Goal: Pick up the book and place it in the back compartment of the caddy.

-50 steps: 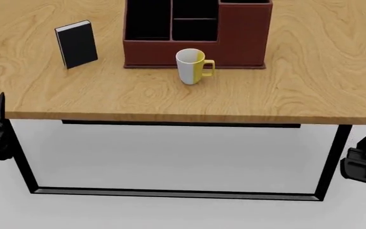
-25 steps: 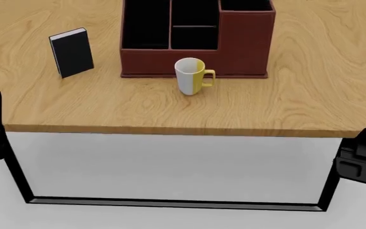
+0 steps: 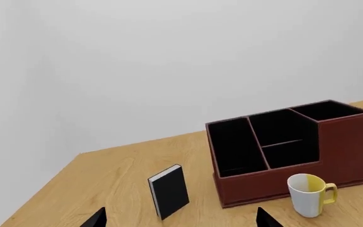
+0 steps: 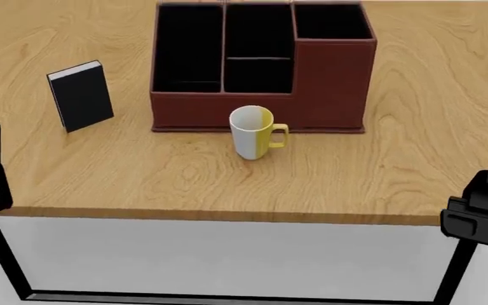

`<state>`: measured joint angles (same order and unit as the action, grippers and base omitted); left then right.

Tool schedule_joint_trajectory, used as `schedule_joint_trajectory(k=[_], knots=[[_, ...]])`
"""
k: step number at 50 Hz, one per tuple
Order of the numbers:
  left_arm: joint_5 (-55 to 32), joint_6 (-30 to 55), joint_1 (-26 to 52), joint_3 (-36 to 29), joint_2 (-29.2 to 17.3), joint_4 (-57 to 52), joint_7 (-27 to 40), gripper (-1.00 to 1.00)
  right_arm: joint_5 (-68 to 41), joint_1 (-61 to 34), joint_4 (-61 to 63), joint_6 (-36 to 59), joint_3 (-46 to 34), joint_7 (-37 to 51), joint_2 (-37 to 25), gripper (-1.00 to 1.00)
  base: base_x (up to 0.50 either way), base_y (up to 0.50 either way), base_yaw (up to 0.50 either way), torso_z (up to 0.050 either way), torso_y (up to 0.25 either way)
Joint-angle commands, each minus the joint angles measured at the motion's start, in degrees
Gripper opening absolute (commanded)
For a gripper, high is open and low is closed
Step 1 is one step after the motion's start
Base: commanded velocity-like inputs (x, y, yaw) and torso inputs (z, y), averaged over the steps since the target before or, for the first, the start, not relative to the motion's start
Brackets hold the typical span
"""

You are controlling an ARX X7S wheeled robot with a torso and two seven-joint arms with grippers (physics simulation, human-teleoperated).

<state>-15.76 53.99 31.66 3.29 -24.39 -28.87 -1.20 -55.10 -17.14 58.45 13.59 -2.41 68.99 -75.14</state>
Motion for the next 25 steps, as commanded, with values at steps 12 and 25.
schedule_joint_trajectory(k=[12, 25], knots=[[-0.51, -1.59, -0.05, 0.46, 0.28, 1.19, -1.12, 1.00, 1.17, 1.19, -0.10, -1.04, 0.38, -0.28, -0.42, 1.00, 0.41, 0.00, 0.00, 0.000, 0.002], [-0.92, -1.56, -0.33, 1.07, -0.02, 0.93, -1.04, 1.00, 0.97, -0.61, 0.27, -0.49, -1.34, 0.03, -0.63, 1.00, 0.41, 0.00, 0.00, 0.000, 0.002]])
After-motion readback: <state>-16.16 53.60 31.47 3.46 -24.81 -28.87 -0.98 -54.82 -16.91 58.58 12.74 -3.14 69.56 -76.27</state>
